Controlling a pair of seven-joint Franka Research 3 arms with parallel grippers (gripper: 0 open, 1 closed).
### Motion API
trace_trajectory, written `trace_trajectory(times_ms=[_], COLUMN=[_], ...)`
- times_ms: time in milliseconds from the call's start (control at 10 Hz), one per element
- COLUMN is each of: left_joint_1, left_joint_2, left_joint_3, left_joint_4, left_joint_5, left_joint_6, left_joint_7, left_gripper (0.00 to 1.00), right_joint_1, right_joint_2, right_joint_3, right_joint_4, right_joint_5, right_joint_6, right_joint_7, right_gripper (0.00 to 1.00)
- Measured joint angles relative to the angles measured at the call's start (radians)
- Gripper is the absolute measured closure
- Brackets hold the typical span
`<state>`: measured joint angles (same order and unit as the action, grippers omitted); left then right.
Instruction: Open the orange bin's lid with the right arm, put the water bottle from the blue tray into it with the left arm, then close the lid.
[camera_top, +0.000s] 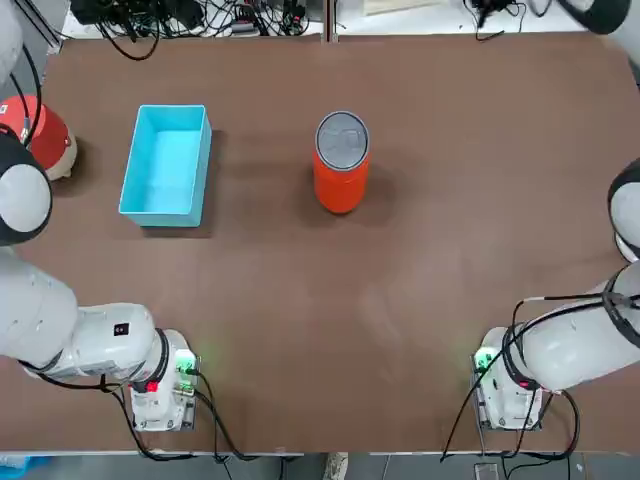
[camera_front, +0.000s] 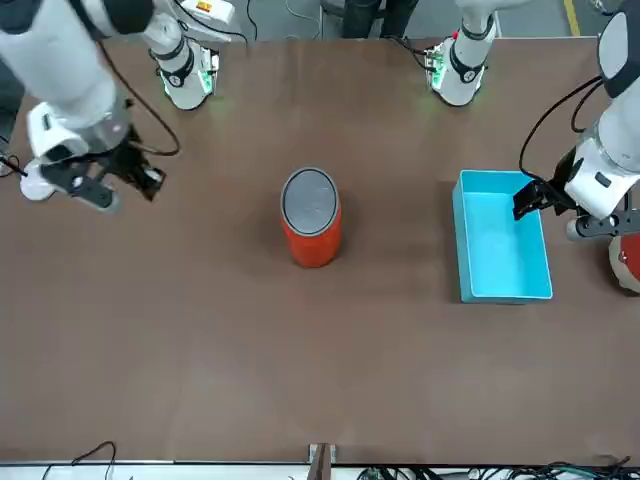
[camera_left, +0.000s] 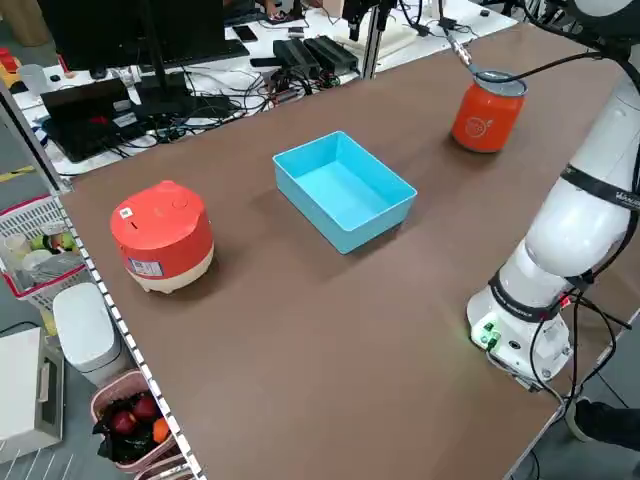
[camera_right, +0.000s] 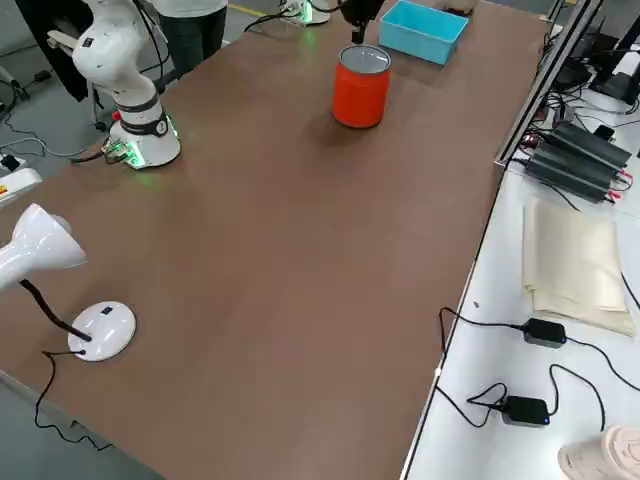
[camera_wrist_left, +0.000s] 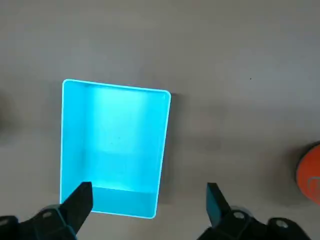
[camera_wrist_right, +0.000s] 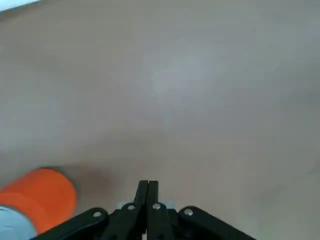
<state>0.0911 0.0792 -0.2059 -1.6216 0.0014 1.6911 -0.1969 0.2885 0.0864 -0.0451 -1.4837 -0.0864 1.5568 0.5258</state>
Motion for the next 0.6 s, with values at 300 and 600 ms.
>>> trace_trajectory(times_ms=[300, 600], left_joint_1=[0.001, 0.004], left_joint_2=[0.0, 0.0], left_joint_3=[0.001, 0.006], left_joint_4=[0.001, 0.002], left_joint_5=[0.0, 0.0], left_joint_6=[0.0, 0.0], left_joint_7=[0.0, 0.002], left_gripper=[0.0, 0.0], right_joint_1=[-0.09, -0.143], right_joint_2=[-0.014, -0.029], right_joint_3=[0.0, 0.001], right_joint_4=[-0.002, -0.004], right_joint_5=[0.006, 0.006], right_joint_6=[-0.002, -0.001], right_joint_7=[-0.113, -0.234], right_gripper=[0.58, 0.13])
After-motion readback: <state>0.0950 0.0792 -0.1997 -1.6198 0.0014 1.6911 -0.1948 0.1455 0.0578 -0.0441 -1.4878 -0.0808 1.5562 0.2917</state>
